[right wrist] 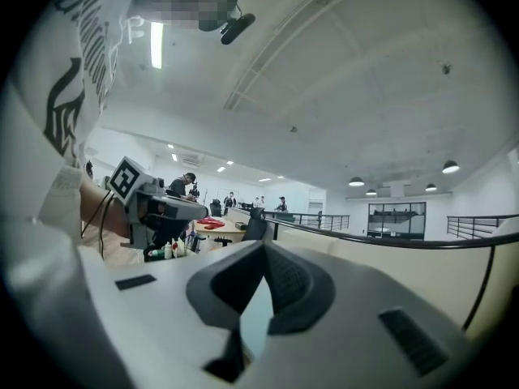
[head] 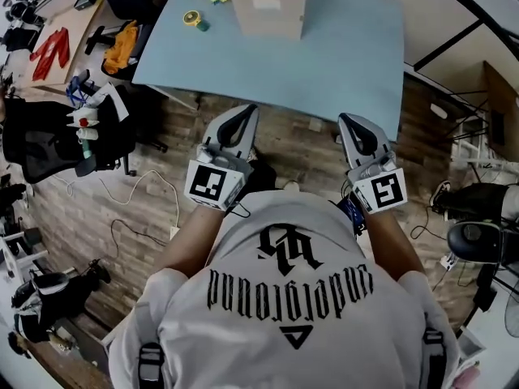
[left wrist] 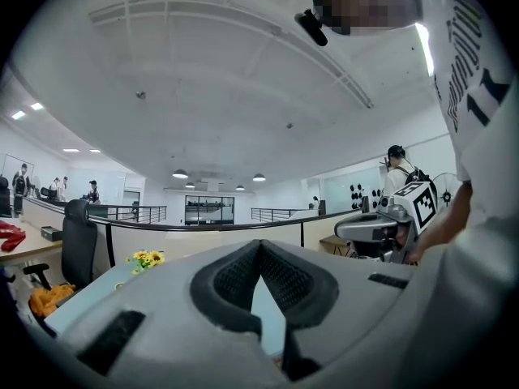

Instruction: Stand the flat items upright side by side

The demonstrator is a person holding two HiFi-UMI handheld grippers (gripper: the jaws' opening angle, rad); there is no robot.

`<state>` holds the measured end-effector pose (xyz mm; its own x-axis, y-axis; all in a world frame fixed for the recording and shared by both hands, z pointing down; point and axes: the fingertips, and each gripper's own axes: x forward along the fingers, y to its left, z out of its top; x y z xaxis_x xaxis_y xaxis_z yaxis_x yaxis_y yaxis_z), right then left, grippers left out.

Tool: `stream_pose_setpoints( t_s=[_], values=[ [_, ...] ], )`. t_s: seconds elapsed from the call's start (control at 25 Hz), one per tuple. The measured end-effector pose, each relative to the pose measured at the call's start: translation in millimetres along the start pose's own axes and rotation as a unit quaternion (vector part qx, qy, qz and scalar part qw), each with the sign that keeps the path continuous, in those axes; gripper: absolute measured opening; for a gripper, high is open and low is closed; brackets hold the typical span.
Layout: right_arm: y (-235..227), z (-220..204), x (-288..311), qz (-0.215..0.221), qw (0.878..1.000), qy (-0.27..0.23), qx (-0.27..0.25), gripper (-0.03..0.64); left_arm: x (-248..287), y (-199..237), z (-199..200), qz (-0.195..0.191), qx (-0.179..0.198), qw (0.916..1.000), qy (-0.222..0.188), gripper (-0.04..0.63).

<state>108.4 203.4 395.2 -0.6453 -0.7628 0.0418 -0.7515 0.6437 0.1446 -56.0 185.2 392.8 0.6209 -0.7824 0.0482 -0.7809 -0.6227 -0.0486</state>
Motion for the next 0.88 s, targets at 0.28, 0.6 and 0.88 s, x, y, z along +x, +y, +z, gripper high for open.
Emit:
stream_pose_setpoints(
  t_s=[0.28,0.6,0.88],
  values=[
    [33.3,6.8,-17.5,0.011,1.0,-0.006,0.0,0.005,-40.8,-4.5,5.8,0.016,-0.013,0.9998,0.007,-0.002],
    [59.6,21.4,-13.1,0.015,1.0,-0.021,-0.005,0.005,-67.8,5.1,5.4,0.025,0.001,0.9997,-0.003,-0.002],
    [75.4,24.7,-6.0,0.029,0.999,-0.023,-0.006,0.005,-78.2,8.7,4.4,0.028,-0.008,0.9996,-0.007,-0.002]
  ],
)
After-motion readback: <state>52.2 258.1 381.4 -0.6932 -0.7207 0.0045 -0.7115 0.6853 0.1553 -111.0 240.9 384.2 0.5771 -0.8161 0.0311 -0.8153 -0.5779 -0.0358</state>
